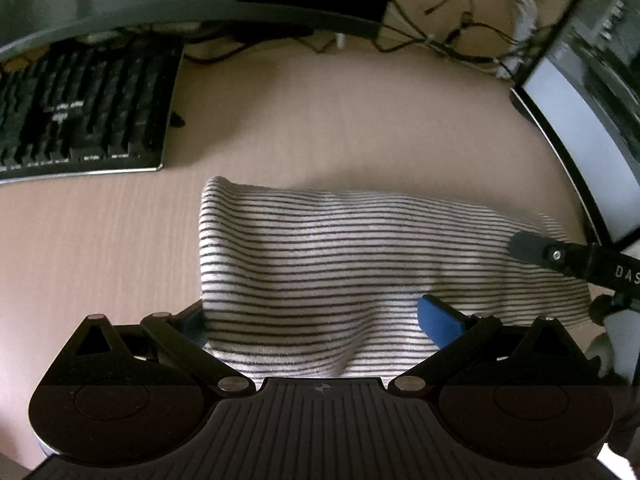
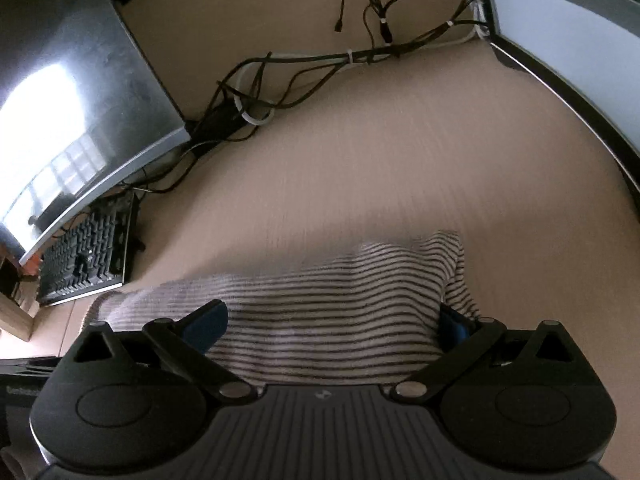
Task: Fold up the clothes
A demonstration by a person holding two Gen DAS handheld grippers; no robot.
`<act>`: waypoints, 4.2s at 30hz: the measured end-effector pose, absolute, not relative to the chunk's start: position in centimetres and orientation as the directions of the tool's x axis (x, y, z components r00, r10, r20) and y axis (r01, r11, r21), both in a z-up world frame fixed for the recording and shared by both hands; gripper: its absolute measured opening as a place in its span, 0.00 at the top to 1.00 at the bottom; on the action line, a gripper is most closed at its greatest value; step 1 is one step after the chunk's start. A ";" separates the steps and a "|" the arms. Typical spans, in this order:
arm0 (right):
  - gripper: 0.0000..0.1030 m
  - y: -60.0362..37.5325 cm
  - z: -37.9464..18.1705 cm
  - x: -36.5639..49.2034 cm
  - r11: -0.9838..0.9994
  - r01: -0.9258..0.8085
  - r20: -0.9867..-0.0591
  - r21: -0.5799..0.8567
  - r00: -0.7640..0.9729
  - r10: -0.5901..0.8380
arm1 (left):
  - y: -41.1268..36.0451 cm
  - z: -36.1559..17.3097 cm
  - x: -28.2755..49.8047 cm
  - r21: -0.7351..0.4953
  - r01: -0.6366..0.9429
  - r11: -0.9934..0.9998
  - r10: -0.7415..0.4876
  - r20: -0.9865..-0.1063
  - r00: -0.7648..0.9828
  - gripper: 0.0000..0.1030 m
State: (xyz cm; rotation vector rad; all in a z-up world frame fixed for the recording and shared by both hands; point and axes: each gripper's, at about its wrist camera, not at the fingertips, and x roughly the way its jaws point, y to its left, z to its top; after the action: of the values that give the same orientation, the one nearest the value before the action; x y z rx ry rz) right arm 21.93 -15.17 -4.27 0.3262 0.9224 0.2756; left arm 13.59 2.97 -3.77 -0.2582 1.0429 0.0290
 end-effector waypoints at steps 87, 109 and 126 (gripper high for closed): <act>0.00 -11.1 -3.7 23.5 0.899 -0.208 -0.707 0.386 0.559 0.433 | 2.3 -6.0 14.5 -0.213 -0.021 0.977 -0.181 -0.871 0.458 0.00; 0.00 -11.3 -6.2 12.1 0.906 -0.114 -0.759 0.407 0.510 0.405 | 1.4 -6.1 5.1 -0.293 0.113 0.949 -0.314 -0.894 0.318 0.00; 0.00 -11.5 -1.2 10.6 0.899 -0.130 -0.687 0.418 0.603 0.406 | -0.7 -4.9 6.6 -0.194 0.205 0.959 -0.265 -0.870 0.416 0.00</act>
State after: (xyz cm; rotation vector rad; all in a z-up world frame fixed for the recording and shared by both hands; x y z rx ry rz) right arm 10.62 -11.52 -1.17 0.3434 0.8731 0.3173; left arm 6.61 -0.75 -4.85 -0.0609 1.1031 -0.2953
